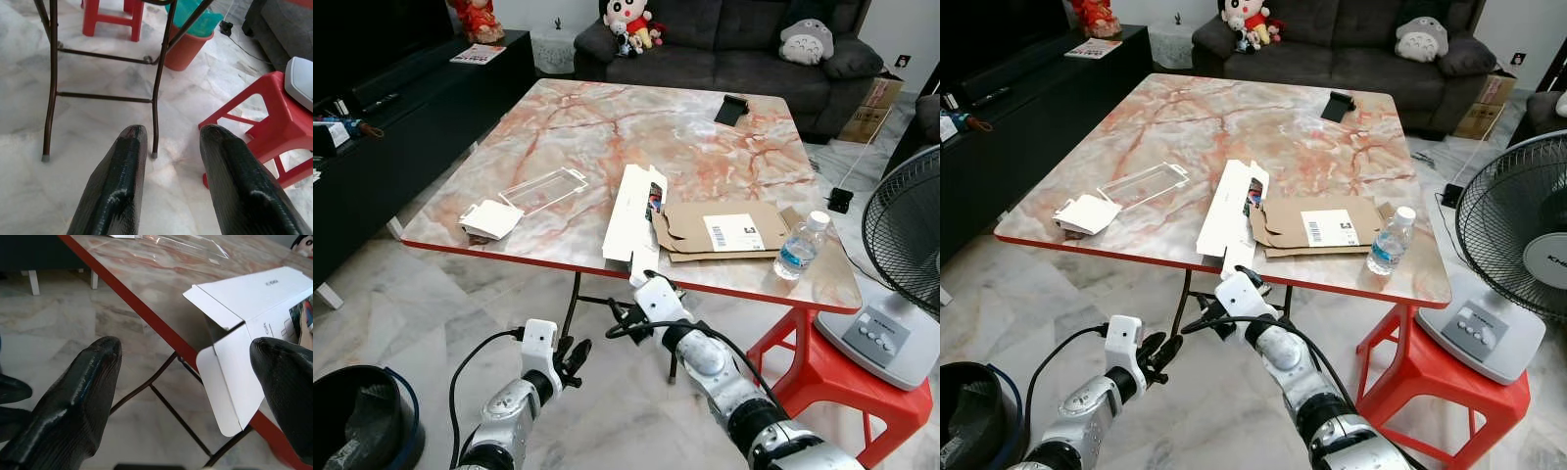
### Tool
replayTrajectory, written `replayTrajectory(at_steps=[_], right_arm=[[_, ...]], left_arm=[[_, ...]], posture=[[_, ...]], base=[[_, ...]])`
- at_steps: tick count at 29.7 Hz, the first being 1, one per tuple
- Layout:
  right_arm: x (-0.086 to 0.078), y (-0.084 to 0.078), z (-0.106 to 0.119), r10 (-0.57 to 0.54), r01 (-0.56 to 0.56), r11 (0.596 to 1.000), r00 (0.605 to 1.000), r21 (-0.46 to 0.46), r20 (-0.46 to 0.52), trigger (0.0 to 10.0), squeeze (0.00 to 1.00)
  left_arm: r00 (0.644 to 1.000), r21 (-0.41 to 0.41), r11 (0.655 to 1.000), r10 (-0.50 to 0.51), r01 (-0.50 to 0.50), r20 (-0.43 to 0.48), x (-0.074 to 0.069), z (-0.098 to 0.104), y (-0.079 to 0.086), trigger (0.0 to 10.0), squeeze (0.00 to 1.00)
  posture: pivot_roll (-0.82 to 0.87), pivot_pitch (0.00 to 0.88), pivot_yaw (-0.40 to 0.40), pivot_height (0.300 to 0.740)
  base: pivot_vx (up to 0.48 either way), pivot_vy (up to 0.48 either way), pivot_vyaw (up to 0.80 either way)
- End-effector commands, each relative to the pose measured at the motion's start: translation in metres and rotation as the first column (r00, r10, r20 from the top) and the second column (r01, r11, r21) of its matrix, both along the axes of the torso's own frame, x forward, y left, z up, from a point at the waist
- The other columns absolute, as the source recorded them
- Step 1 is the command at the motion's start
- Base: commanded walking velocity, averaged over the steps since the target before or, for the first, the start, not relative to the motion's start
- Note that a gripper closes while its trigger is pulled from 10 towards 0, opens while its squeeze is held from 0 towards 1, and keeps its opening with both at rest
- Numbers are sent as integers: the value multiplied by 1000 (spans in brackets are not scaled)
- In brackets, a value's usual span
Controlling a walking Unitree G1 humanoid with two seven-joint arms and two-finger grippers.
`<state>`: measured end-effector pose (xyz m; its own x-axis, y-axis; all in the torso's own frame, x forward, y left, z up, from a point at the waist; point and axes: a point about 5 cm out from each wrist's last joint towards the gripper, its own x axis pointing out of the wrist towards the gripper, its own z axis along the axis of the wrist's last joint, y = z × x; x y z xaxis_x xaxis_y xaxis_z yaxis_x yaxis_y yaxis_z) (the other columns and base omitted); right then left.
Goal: Picking trash to rubbish bin
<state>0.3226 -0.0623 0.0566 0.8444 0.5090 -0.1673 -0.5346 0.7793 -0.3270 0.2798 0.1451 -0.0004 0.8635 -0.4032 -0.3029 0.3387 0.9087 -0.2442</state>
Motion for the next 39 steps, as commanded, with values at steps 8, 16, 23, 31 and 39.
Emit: replayTrajectory(at_steps=[8,16,23,31,39], right_arm=[[2,6,-1,13,-10,994,1000,-113,28,10000,0],[4,9,0,-16,25,986,998,-162,54,10000,0],[5,10,1,-18,29,983,998,-179,63,10000,0],[8,14,5,-46,61,981,995,-186,86,10000,0],[11,19,7,-54,70,976,995,-207,84,10000,0]], left_arm=[[1000,-3,1000,-30,30,-1,0,1,-3,10000,0],[999,-11,999,-42,42,1,-2,0,-5,10000,0],[999,-11,999,-45,45,4,-6,-1,-5,10000,0],[999,-14,999,-48,48,17,-17,-4,-3,10000,0],[998,-14,998,-55,55,36,-25,-2,-4,10000,0]], posture=[[61,0,-19,740],[78,0,-19,740],[94,0,-21,740],[132,21,-19,740],[168,64,-14,740]], base=[[0,0,0],[0,0,0],[0,0,0],[0,0,0],[0,0,0]])
